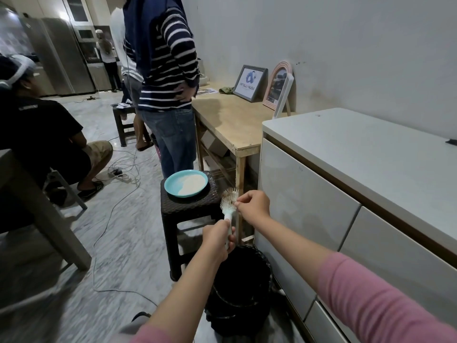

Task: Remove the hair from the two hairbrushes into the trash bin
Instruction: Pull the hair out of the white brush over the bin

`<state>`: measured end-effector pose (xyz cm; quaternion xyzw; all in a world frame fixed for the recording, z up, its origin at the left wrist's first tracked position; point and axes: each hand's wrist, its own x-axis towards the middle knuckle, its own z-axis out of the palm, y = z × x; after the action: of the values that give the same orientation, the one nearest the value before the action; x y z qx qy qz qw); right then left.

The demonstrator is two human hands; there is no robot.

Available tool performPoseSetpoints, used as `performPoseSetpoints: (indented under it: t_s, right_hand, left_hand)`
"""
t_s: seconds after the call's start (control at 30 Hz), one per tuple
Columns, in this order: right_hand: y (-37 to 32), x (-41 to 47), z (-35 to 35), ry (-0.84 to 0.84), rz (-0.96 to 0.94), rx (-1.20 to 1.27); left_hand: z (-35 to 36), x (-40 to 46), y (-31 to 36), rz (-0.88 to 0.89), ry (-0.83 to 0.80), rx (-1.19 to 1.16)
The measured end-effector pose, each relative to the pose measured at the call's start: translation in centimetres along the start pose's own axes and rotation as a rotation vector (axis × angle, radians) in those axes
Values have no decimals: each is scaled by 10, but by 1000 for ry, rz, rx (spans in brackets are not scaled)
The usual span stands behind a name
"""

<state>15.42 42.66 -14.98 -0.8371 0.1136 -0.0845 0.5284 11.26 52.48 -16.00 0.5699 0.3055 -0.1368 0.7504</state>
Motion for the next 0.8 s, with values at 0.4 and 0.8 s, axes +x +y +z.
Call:
performPoseSetpoints:
  t_s: [0.4, 0.8]
  right_hand:
    - [22, -4, -18, -74, 6, -42]
    - [47, 23, -41, 37, 201, -78]
  left_hand:
    - [-64, 35, 25, 124, 181, 67]
    - [-92, 40, 26, 156, 281, 14]
